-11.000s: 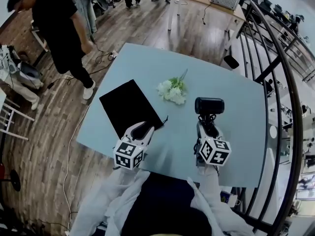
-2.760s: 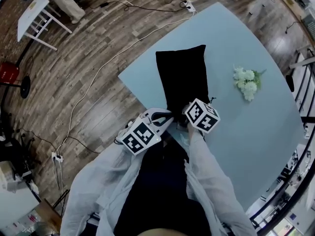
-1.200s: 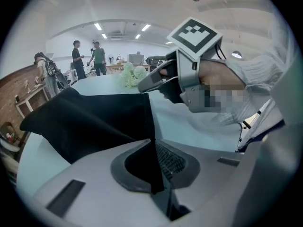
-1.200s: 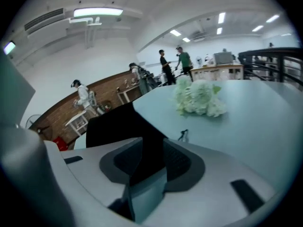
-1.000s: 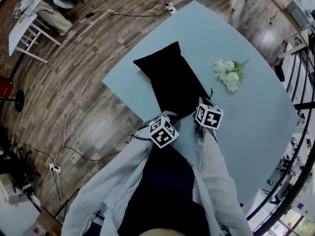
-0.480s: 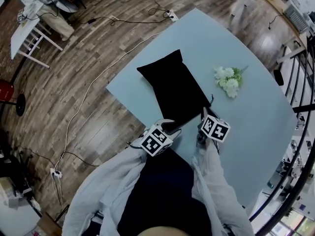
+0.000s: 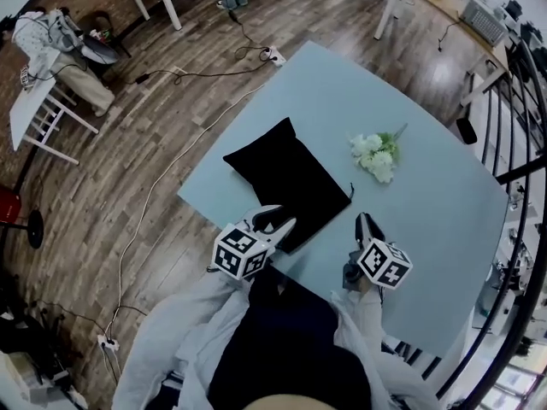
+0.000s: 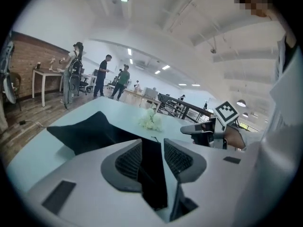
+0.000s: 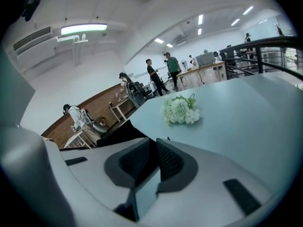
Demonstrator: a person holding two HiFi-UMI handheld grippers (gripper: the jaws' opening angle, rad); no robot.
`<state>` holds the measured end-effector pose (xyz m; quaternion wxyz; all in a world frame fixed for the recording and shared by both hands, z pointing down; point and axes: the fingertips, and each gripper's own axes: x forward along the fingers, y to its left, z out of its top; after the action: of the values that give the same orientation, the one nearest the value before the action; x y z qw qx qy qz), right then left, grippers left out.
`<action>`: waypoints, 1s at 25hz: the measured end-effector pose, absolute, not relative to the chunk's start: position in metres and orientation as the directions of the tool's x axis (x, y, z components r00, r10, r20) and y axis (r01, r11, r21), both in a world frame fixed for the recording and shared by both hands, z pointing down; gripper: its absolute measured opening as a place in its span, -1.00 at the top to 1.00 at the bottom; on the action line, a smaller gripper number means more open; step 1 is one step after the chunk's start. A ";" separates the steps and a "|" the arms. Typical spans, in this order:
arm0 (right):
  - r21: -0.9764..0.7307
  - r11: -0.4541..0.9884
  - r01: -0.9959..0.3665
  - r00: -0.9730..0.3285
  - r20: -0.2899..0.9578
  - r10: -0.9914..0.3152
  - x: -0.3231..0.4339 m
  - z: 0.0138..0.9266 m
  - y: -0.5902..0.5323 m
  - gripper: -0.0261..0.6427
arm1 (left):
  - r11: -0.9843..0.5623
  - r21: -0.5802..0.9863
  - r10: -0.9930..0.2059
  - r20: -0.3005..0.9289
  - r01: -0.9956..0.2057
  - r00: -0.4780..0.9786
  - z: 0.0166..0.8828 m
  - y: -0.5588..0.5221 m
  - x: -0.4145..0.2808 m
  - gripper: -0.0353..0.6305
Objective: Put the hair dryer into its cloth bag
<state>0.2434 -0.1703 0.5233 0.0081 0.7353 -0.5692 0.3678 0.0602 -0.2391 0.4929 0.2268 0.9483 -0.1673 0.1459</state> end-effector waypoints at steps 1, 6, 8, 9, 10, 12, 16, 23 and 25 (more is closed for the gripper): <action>-0.403 -0.358 -0.843 0.102 0.532 -0.841 0.248 0.514 -0.168 0.76 | -0.848 0.380 -0.248 0.331 -0.370 0.910 0.484 -0.247 0.064 0.42; -0.255 -0.416 -0.873 0.275 0.447 -0.851 0.278 0.470 -0.147 0.89 | -0.895 0.349 -0.201 0.240 -0.278 0.950 0.444 -0.273 0.092 0.42; -0.230 -0.449 -0.864 0.331 0.412 -0.849 0.289 0.459 -0.135 0.90 | -0.914 0.328 -0.177 0.211 -0.240 0.961 0.432 -0.277 0.105 0.44; -0.226 -0.465 -0.856 0.355 0.399 -0.846 0.294 0.455 -0.129 0.90 | -0.922 0.319 -0.162 0.199 -0.221 0.967 0.427 -0.278 0.111 0.46; -0.225 -0.482 -0.847 0.375 0.389 -0.841 0.299 0.452 -0.122 0.90 | -0.928 0.314 -0.148 0.188 -0.203 0.971 0.423 -0.279 0.118 0.48; -0.221 -0.506 -0.834 0.409 0.370 -0.834 0.304 0.445 -0.110 0.90 | -0.936 0.307 -0.122 0.175 -0.172 0.977 0.417 -0.279 0.130 0.57; -0.221 -0.527 -0.821 0.451 0.317 -0.835 0.307 0.432 -0.086 0.90 | -0.952 0.289 -0.059 0.157 -0.103 0.986 0.408 -0.274 0.152 0.68; -0.191 -0.516 -0.835 0.468 0.247 -0.848 0.303 0.419 -0.052 0.90 | -0.968 0.250 0.014 0.150 -0.025 0.989 0.405 -0.259 0.185 0.84; -0.189 -0.537 -0.822 0.489 0.249 -0.836 0.303 0.421 -0.041 0.90 | -0.975 0.223 0.014 0.153 -0.021 0.988 0.407 -0.251 0.190 0.85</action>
<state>0.3035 -0.0414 0.4207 -0.0224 0.8625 -0.4806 0.1569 0.1898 -0.2514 0.4070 0.1128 0.9906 -0.0018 0.0772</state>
